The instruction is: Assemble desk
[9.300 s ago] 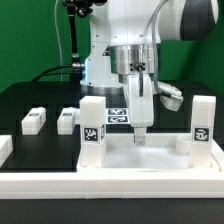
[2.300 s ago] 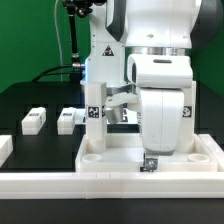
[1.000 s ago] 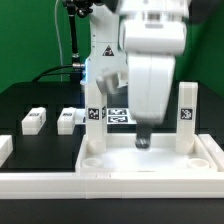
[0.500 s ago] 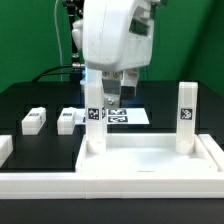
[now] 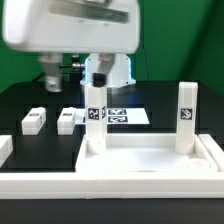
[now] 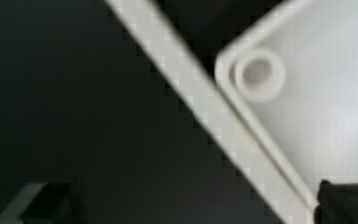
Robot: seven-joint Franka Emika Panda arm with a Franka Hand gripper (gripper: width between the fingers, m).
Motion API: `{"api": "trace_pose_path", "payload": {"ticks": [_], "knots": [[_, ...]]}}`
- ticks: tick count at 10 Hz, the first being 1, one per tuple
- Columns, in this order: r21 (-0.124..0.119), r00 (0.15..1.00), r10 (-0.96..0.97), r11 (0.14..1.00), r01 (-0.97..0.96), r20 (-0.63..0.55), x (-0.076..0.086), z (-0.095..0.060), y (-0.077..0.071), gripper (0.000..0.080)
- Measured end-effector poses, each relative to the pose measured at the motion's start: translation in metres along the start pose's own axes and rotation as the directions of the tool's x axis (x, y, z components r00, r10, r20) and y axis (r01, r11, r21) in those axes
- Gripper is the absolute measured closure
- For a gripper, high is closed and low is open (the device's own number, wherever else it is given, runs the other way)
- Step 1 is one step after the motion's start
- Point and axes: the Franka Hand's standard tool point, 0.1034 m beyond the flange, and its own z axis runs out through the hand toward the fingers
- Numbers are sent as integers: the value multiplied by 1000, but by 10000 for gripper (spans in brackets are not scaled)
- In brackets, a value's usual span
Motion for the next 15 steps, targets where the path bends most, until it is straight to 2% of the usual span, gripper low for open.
{"api": "trace_pose_path", "payload": {"ticks": [1, 2, 4, 6, 7, 9, 10, 11, 12, 13, 15], "knots": [[32, 997, 81, 996, -82, 20, -27, -1, 6, 151], [28, 976, 218, 975, -219, 26, -42, 0, 16, 151], [33, 953, 303, 952, -304, 24, -31, 1, 9, 151], [31, 893, 449, 893, -450, 30, -32, 2, 9, 151], [51, 850, 526, 849, -527, 29, -40, 7, 8, 151], [107, 728, 683, 721, -685, 61, -97, 26, 6, 151], [129, 666, 743, 655, -744, 67, -118, 27, 13, 151], [186, 556, 825, 533, -825, 100, -141, 39, 7, 151], [200, 475, 869, 445, -873, 139, -147, 42, 2, 151], [185, 443, 888, 419, -889, 122, -138, 40, 4, 151], [195, 435, 886, 403, -894, 161, -140, 42, -1, 151]]}}
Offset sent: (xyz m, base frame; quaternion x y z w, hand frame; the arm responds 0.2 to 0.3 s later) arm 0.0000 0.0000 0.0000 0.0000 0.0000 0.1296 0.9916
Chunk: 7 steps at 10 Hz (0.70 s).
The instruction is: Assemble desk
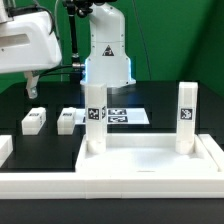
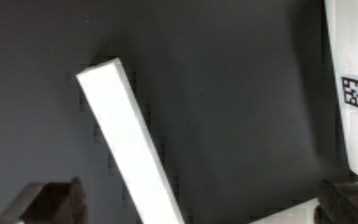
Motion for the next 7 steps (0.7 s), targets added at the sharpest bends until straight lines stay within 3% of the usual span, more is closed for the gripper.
{"api": "trace_pose_path", "payload": {"ticks": [1, 2, 3, 4, 7], "knots": [[20, 1000, 10, 1000, -11, 28, -6, 5, 0, 151], [82, 987, 49, 995, -62, 152, -28, 22, 5, 151], [117, 959, 51, 989, -87, 280, -43, 31, 6, 151], [142, 926, 43, 984, -104, 375, -51, 30, 2, 151], [159, 827, 1, 981, -109, 562, -62, 30, -4, 151]]}}
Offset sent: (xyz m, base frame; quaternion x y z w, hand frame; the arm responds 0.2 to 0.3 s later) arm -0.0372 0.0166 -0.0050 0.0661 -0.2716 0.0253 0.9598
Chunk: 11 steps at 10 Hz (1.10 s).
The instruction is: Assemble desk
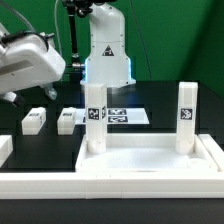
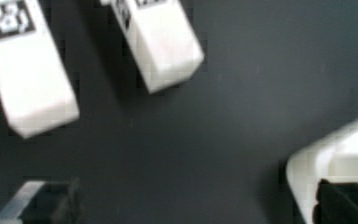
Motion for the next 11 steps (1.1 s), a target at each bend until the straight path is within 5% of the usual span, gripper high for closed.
{"api": "trace_pose_path", "payload": {"ticks": [2, 3, 11], "knots": [[18, 991, 16, 1000, -18, 134, 0, 19, 9, 151], [7, 987, 30, 999, -31, 156, 1, 30, 14, 151], [-9, 982, 24, 1000, -23, 190, -5, 40, 3, 151]]}}
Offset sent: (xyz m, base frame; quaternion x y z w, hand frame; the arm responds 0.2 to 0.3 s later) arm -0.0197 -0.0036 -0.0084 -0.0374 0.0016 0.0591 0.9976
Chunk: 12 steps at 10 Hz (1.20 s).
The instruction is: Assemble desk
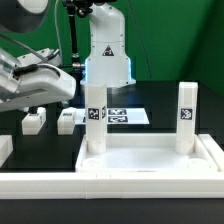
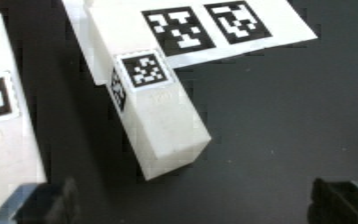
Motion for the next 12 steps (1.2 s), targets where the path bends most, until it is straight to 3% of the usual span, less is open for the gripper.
{"api": "trace_pose_path", "payload": {"ticks": [5, 9, 12], "knots": [[-9, 1000, 7, 1000, -7, -29, 7, 4, 5, 151], [-83, 997, 60, 995, -55, 56, 4, 29, 1, 151], [-86, 999, 37, 996, -36, 12, 9, 27, 4, 151]]}}
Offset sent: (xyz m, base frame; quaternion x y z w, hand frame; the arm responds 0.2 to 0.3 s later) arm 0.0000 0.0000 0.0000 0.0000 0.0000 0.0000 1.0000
